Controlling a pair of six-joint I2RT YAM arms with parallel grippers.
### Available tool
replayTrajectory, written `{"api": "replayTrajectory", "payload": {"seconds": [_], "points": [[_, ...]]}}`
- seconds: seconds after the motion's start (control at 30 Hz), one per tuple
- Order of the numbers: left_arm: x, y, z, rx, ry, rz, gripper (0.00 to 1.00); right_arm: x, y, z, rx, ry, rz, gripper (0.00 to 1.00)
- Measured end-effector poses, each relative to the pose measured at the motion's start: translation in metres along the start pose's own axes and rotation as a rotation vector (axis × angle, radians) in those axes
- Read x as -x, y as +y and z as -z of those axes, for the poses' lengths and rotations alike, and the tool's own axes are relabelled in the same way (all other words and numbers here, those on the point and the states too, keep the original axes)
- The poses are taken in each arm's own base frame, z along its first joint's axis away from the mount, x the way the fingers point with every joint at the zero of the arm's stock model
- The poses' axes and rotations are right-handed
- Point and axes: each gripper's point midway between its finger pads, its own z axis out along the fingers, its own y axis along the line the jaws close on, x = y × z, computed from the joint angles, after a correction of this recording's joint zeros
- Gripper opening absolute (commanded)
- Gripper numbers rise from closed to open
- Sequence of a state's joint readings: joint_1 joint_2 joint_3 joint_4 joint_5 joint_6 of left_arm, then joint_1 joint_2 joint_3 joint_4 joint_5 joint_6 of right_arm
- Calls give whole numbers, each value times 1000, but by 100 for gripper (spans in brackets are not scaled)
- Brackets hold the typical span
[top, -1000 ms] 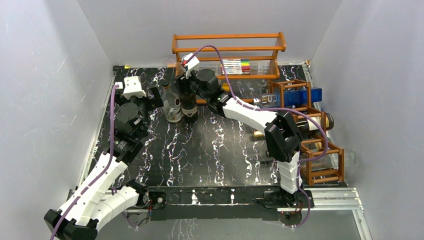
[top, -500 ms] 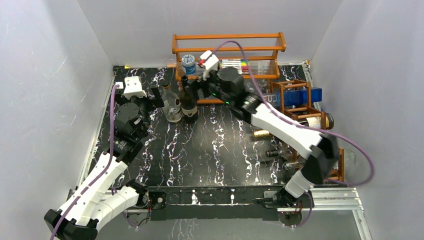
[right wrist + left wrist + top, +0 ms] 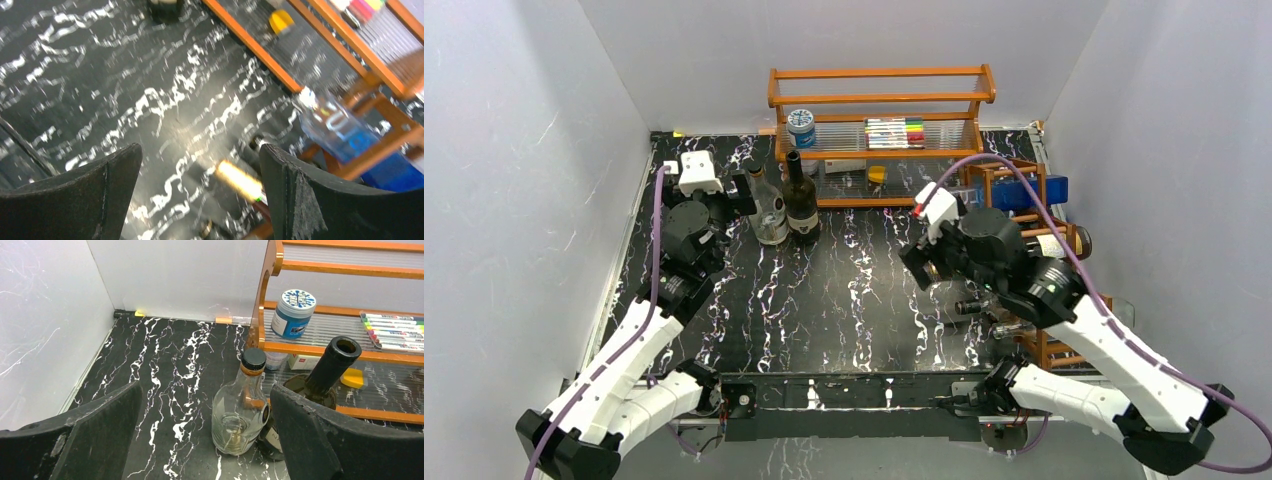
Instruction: Take the wine bottle off the wine rack
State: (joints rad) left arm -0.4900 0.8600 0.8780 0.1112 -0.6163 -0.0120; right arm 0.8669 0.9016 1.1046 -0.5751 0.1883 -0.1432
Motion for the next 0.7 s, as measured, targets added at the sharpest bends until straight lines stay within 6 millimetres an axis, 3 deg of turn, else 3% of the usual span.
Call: {"api": "replayTrajectory", "payload": {"seconds": [0.2, 0.37, 0.7], "points": [[-11, -6, -4, -14, 34, 2, 98, -32, -19, 55, -62, 133, 62, 98], [-12, -11, -4, -32, 38, 17, 98, -51, -31, 87, -105, 210, 107, 98], [-18, -13, -7, -32, 53, 16, 98, -102, -36, 119, -39, 442, 309, 98]]}}
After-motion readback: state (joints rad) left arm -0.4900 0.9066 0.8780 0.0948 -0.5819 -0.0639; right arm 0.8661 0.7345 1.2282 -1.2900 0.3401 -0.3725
